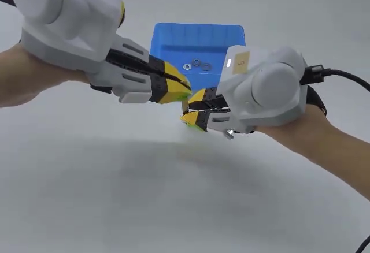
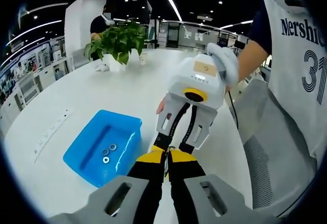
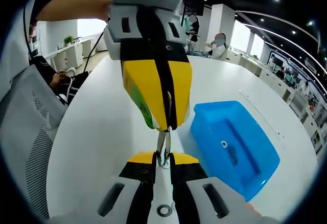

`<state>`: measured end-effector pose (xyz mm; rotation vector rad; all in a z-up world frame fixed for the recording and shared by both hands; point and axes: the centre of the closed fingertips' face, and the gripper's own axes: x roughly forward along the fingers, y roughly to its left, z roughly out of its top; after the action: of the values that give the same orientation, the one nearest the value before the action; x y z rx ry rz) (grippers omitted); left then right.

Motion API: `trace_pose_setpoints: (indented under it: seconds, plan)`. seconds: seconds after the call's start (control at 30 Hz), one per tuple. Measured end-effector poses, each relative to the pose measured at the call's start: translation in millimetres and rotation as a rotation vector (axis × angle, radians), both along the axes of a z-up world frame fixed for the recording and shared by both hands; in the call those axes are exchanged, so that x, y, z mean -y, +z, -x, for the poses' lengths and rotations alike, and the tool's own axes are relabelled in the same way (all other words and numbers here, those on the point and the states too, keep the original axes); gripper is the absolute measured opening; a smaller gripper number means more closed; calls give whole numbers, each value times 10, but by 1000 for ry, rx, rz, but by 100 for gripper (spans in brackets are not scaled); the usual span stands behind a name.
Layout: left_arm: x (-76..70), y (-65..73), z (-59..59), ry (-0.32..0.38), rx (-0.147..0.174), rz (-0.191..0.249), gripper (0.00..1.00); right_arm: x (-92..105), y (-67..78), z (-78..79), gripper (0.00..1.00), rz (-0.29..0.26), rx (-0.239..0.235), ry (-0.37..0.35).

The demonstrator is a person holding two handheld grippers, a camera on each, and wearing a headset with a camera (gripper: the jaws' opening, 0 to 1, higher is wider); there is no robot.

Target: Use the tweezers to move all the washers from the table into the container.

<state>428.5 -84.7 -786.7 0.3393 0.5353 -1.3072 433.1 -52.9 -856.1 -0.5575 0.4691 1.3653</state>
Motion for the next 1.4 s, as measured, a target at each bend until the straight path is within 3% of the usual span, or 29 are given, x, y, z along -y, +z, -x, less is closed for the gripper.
trace_pose_setpoints:
  seconds: [0.27, 0.7, 0.97, 1.4]
  plan:
    - [17, -1, 23, -13, 8, -13, 6, 15, 13, 12, 12, 6, -2, -3]
    - [19, 7, 10, -16, 7, -16, 6, 36, 63, 24, 11, -28, -70, -1]
    - [16, 20, 23, -24, 5, -20, 6, 31, 88, 30, 10, -25, -60, 0]
    - [-41, 260, -14, -11, 41, 6, 6, 2, 325, 8, 10, -44, -15, 6]
